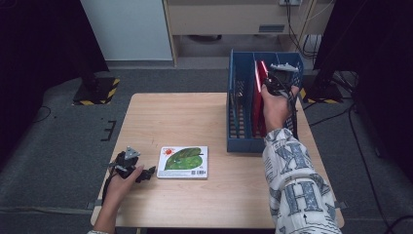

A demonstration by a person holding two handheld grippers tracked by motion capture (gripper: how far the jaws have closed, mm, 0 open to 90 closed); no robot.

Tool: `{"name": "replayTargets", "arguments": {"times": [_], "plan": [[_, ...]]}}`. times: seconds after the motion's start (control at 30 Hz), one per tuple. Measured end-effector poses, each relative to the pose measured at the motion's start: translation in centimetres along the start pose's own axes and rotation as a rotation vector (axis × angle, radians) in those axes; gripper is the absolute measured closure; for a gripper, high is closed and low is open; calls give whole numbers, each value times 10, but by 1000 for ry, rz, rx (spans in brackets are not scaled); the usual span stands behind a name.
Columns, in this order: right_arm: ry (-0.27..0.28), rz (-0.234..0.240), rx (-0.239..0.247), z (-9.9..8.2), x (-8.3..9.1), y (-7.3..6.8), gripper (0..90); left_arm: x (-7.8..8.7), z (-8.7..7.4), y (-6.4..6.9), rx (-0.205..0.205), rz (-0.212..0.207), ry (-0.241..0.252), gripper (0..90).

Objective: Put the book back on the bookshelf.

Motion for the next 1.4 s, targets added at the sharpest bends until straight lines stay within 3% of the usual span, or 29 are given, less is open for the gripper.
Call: {"name": "replayTargets", "arguments": {"times": [0.47, 0.67, 1.4], "plan": [[4, 32, 16, -2, 3, -4, 778, 0, 0, 0, 3, -1, 0, 0], [9, 44, -3, -3, 7, -1, 767, 0, 0, 0, 3, -1, 0, 0], [35, 86, 31, -11, 33, 1, 743, 0, 0, 0, -4, -2, -6, 0]]}}
Point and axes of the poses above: each handheld gripper's, and its own axes: x roughly backward along the jaws, z roughly out of its top, y roughly to its right, the point moved 8 cm from there along -x, roughly forward along the jaws, and after that the axes turned 6 degrees about -z, right-handed, at the moved point
